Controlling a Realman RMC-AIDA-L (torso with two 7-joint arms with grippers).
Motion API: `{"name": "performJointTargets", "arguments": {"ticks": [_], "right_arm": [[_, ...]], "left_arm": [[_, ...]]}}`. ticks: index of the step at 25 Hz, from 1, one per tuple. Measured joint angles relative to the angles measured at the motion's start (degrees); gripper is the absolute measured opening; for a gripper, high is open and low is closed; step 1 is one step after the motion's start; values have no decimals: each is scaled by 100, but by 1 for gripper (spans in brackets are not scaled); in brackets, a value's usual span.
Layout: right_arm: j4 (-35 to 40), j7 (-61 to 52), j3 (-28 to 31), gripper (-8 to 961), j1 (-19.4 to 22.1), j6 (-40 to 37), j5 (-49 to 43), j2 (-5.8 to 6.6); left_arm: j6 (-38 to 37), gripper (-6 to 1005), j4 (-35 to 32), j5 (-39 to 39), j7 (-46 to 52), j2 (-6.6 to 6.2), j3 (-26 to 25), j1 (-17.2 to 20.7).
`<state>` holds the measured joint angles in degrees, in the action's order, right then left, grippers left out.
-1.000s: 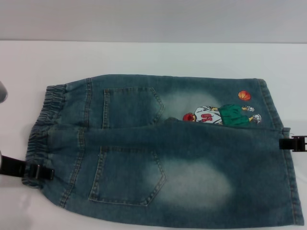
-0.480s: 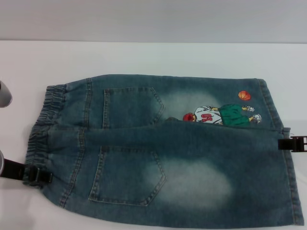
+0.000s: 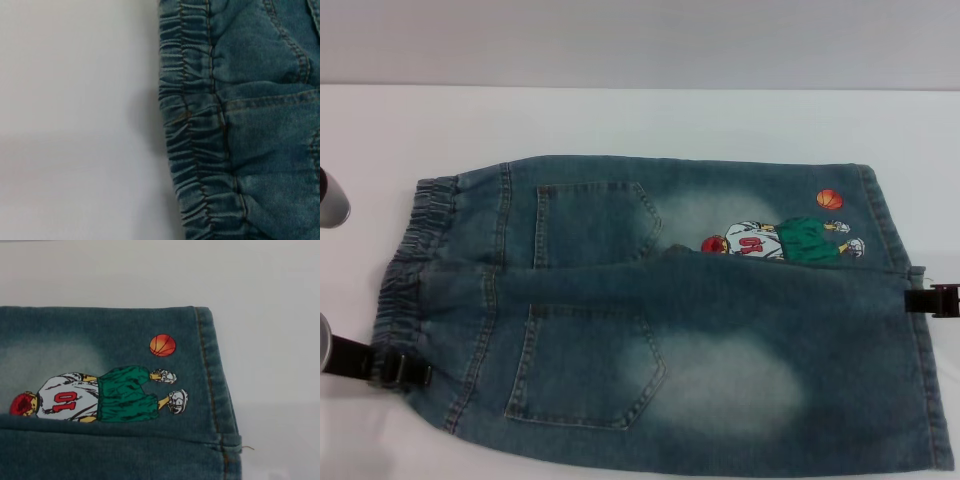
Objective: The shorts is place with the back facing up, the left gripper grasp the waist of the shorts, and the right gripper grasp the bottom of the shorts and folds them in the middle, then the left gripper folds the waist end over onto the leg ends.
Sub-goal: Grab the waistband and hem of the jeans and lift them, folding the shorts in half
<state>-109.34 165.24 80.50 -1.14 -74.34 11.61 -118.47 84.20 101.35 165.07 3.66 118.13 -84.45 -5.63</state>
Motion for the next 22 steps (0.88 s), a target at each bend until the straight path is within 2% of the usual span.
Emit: {"name": "performJointTargets", "arguments": {"ticks": [14, 22], "right_arm": [[-26, 6, 6, 658, 1, -11, -39, 17], [-43, 9, 22, 659, 3, -20, -46, 61]], "left_arm": [[-1, 627, -172, -49, 135, 0, 140, -213], [95, 321, -362, -52, 146, -2, 169, -395]]}}
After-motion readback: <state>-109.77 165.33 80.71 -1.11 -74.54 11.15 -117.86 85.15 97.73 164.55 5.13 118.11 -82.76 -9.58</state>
